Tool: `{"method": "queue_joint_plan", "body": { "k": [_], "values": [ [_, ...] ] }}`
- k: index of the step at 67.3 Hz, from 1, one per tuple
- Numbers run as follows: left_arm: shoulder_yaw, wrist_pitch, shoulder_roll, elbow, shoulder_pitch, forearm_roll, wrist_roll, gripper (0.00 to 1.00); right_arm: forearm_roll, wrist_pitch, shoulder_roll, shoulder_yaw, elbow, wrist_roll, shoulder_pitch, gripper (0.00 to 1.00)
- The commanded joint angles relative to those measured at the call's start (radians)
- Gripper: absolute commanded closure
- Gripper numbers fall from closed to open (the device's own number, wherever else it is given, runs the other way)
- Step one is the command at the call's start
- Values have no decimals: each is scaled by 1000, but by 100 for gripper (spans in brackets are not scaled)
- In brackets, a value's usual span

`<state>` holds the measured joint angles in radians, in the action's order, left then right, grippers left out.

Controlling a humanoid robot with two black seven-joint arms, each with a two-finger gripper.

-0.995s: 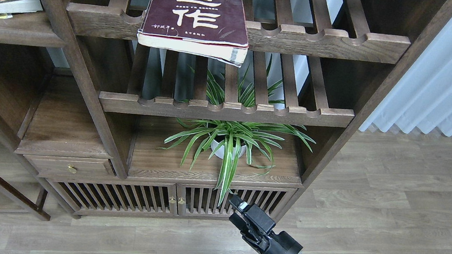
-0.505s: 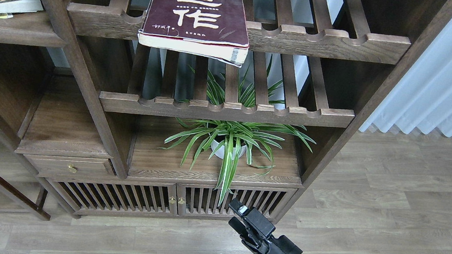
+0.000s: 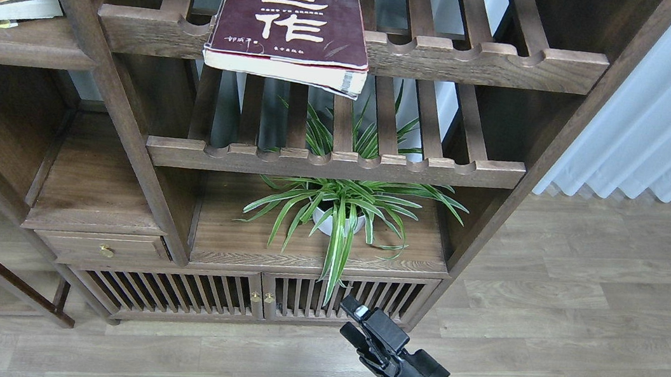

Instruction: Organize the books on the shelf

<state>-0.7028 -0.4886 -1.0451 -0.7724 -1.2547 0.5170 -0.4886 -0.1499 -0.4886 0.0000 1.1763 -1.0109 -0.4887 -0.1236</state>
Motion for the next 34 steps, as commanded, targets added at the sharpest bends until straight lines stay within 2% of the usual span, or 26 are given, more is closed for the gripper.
{"method": "queue_joint_plan", "body": {
  "k": [1,25,29,34],
  "values": [
    [6,0,37,50,-2,0,0,98,0,0,0,0,0,0,-5,0],
    [11,0,40,78,5,-15,0,94,0,0,0,2,0,0,-5,0],
    [11,0,42,78,3,-34,0,89,0,0,0,0,2,0,-5,0],
    [11,0,42,84,3,-66,0,72,0,0,0,0,2,0,-7,0]
  ]
}}
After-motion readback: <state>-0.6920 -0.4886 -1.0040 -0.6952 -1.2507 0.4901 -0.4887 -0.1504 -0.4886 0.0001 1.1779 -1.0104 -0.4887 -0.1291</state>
